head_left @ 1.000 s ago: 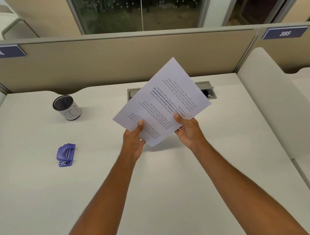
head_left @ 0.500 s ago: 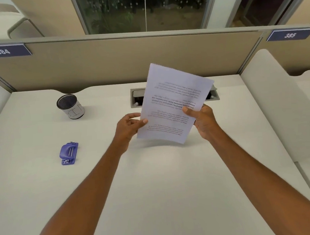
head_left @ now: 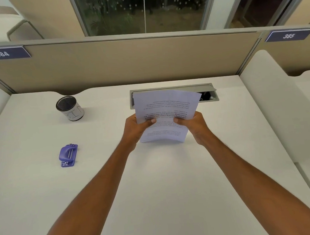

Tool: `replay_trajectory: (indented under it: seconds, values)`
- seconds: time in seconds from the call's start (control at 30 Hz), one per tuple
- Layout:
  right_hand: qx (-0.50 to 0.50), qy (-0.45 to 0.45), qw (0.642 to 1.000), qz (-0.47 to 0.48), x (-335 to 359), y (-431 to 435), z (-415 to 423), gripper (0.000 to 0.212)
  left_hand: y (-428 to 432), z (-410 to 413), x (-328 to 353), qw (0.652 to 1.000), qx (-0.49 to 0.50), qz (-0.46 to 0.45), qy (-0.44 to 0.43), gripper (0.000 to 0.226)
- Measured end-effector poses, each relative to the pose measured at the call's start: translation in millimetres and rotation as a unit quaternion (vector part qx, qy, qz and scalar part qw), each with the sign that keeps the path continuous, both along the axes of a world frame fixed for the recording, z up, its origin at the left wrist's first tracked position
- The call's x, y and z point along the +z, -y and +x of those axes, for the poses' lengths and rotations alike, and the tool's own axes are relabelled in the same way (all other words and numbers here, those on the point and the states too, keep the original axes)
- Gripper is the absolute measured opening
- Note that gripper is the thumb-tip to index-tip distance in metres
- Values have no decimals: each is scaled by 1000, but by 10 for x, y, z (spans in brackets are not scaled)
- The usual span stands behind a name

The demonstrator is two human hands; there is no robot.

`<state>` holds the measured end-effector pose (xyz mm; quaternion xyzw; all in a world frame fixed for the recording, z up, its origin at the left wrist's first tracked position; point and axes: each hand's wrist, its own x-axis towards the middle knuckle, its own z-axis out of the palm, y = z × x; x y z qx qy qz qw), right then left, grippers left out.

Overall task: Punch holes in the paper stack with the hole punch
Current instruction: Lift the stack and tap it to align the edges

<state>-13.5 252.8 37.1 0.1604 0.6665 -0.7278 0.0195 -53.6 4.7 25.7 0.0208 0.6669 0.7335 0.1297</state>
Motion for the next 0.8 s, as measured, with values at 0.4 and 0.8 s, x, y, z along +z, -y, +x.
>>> replay_trajectory:
  seconds: [0.4,0.8]
  values:
    - [0,18,1000,5,-220,41,78,46,-38,124,-36,1000,9,4,8,33]
    - [8,20,999,-43,-278,-274,252,38,86,38,201,986,57,155,37,37]
